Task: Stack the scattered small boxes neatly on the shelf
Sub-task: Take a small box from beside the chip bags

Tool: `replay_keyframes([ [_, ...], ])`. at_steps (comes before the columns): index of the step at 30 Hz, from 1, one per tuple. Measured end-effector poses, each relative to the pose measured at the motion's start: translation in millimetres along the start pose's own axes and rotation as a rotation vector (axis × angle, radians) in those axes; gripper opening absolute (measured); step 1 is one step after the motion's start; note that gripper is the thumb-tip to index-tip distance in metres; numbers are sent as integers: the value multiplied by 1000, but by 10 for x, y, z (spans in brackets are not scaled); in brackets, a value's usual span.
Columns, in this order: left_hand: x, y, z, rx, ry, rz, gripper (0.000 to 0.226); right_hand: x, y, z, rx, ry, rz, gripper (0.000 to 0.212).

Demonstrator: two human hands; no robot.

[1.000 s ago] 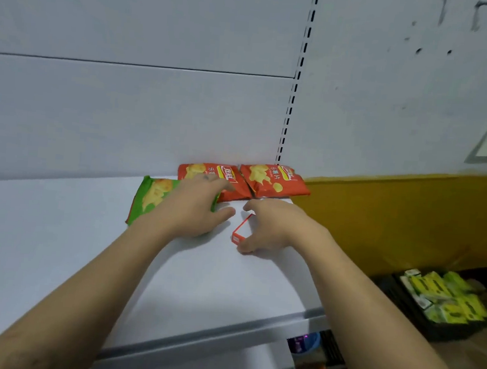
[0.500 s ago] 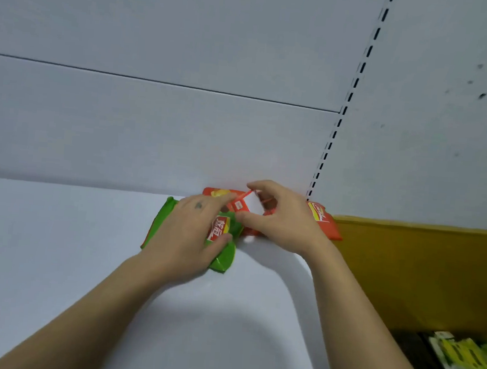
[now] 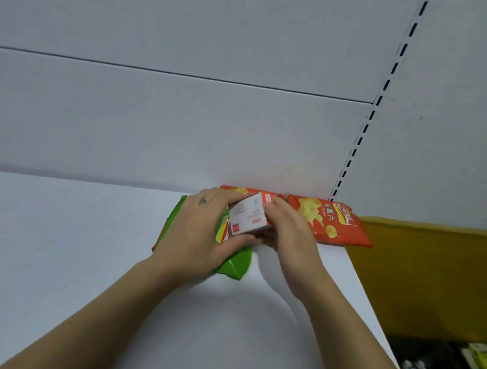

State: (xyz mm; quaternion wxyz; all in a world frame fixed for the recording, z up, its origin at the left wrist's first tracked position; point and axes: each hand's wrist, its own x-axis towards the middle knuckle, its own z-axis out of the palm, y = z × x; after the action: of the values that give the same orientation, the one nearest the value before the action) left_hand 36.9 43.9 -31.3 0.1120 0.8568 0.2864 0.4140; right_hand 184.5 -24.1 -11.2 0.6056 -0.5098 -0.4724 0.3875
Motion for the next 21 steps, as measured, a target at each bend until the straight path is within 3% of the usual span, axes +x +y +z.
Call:
replay_keyframes([
  [4, -13, -17, -29, -41, -14, -47, 51, -4, -12, -35, 121, 92, 76, 26],
  [13, -30, 5, -69, -140, 24, -69, 47, -15, 42, -54, 47, 107, -50, 13],
  [17, -25, 6, -70, -157, -6, -92, 47, -20, 32, -56, 28, 81, -74, 30],
  [21, -46, 60, -109, -257, -22, -172, 53, -63, -3, -99, 23, 32, -64, 28],
])
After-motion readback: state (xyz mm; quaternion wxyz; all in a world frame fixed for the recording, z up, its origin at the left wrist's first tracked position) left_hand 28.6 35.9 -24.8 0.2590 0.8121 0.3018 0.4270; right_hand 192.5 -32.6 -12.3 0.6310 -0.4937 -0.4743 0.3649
